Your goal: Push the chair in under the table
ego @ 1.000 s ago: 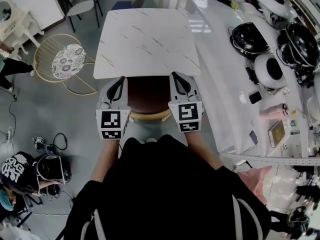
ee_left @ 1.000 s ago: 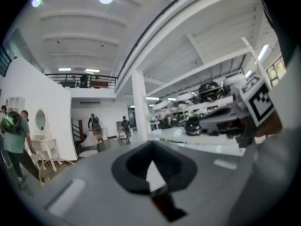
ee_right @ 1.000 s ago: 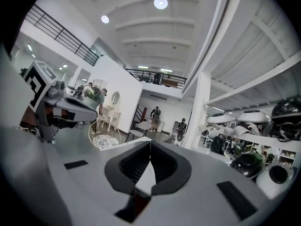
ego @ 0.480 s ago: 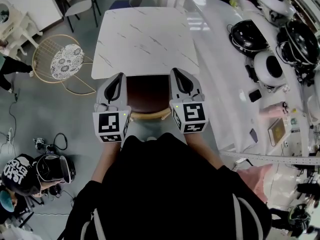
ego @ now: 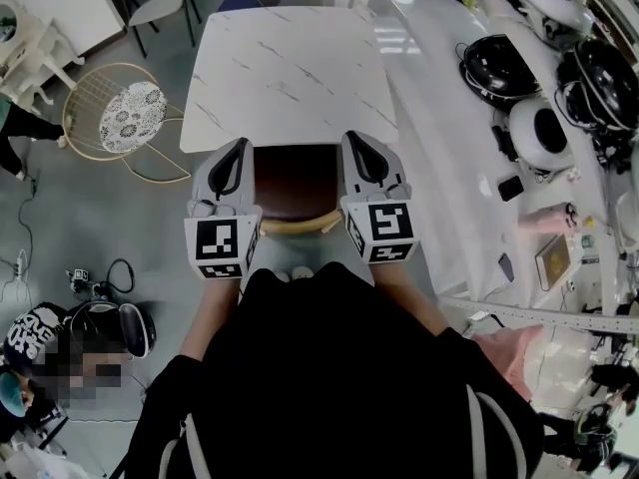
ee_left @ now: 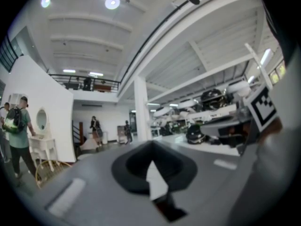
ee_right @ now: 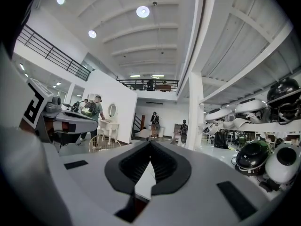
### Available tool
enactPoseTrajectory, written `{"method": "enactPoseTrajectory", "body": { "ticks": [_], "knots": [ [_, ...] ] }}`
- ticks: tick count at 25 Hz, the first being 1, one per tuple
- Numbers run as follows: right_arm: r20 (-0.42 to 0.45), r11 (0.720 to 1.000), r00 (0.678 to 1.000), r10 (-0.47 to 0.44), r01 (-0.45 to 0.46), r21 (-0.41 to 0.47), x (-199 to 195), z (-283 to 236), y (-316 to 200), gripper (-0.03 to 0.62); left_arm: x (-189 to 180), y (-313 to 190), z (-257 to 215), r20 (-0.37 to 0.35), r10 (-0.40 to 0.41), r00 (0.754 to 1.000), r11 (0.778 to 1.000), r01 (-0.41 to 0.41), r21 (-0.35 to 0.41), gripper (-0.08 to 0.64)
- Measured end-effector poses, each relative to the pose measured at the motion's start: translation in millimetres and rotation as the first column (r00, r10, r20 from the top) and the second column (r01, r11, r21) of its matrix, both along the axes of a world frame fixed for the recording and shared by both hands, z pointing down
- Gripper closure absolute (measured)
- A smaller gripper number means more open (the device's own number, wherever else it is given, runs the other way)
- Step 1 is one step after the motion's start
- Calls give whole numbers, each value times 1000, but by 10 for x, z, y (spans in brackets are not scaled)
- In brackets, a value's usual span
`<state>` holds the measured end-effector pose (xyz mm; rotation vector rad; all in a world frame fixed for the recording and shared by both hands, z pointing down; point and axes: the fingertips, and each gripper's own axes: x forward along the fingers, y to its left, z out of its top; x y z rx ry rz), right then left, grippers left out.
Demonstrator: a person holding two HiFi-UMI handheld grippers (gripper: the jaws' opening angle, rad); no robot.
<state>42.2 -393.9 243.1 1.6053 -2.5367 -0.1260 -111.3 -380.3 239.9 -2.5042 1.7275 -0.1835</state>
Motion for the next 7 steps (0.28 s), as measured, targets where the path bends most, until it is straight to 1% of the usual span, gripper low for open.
{"method": "enactPoseTrajectory", "body": {
  "ticks": [7],
  "knots": [
    [-2,1000,1000,-14,14,0,50,11,14,571,62,5,26,0,-6,1000,1000,6,-4,552]
  ]
}}
